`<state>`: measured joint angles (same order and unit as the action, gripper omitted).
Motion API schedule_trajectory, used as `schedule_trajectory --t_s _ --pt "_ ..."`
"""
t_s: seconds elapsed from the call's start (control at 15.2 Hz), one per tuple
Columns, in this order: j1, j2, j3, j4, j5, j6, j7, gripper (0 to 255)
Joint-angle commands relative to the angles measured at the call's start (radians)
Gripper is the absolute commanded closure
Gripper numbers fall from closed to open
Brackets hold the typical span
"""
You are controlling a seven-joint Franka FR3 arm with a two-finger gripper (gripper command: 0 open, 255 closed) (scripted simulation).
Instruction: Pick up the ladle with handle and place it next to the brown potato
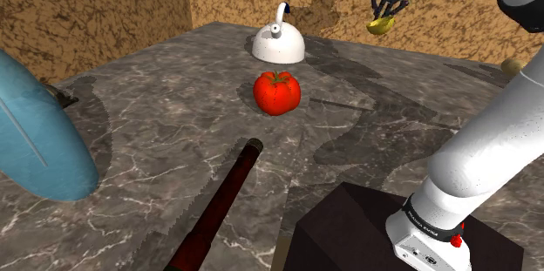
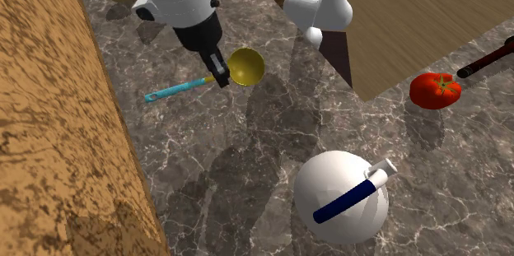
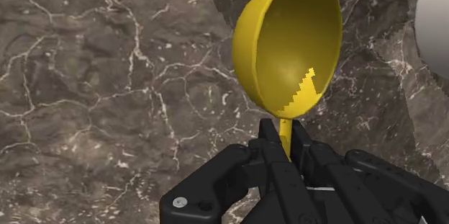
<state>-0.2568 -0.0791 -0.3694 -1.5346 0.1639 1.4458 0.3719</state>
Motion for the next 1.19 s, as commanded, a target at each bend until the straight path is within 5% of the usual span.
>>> schedule_trajectory --t_s 0.0,1.12 --pt "-0.017 -0.038 -0.018 -0.041 -0.016 -0.001 -0.037 255" --pt "-0.162 -0.221 -0.224 -0.161 -0.156 -0.084 -0.378 255"
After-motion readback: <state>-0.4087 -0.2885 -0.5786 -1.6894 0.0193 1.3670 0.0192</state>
